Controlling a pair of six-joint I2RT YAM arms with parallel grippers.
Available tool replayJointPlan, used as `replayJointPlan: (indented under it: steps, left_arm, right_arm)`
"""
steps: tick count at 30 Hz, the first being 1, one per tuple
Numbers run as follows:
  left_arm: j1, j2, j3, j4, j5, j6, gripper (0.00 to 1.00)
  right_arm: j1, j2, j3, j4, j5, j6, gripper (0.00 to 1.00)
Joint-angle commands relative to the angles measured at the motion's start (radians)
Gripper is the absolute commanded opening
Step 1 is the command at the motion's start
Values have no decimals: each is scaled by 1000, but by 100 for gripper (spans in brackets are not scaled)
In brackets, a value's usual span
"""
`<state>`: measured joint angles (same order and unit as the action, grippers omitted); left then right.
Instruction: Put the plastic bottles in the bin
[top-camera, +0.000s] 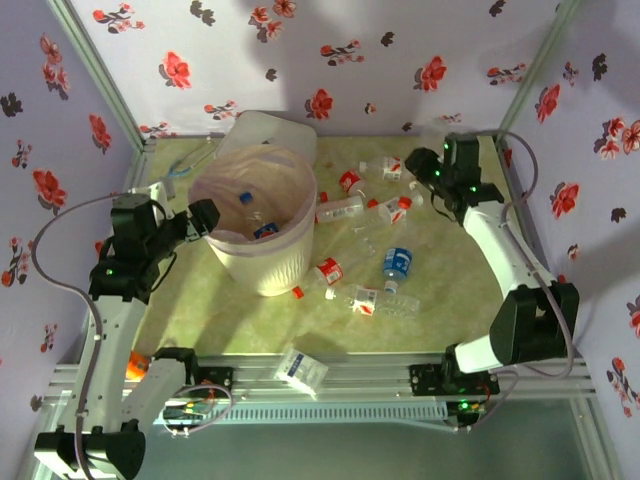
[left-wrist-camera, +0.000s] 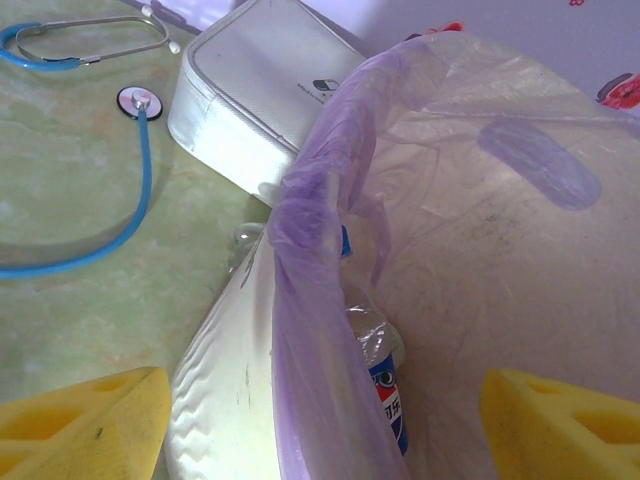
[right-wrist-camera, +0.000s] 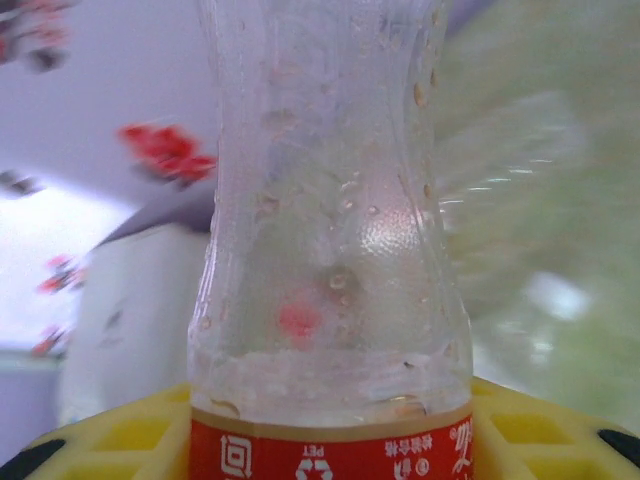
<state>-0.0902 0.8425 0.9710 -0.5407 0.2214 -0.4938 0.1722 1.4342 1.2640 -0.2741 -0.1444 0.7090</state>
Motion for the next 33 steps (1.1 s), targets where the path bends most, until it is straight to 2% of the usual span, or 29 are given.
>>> replayJointPlan:
  steps: [1,6,11,14,18,26,33]
  left_arm:
    - [-7,5,10,25,17,-17,79]
    - [-14,23,21,21,19,-9,74]
    - [-28,41,17,37,19,-22,64]
    - [-32,47,20,42,19,-22,56]
    - [-36,58,29,41,19,-20,52]
    - [-42,75,37,47,15,-16,52]
    - [-43,89,47,51,5,-28,52]
  right_arm:
    - [88,-28,132,-68,-145,-67,45]
    - [257,14,330,-156,-151,-131,43]
    - [424,132,585,-347,23,-234,42]
    - [502,228,707,-407,40,-272,42]
    - [590,359,884,-507,70,-321,42]
    - [705,597,1186,-669,75,-384,42]
    - [763,686,1225,-767,100,-401,42]
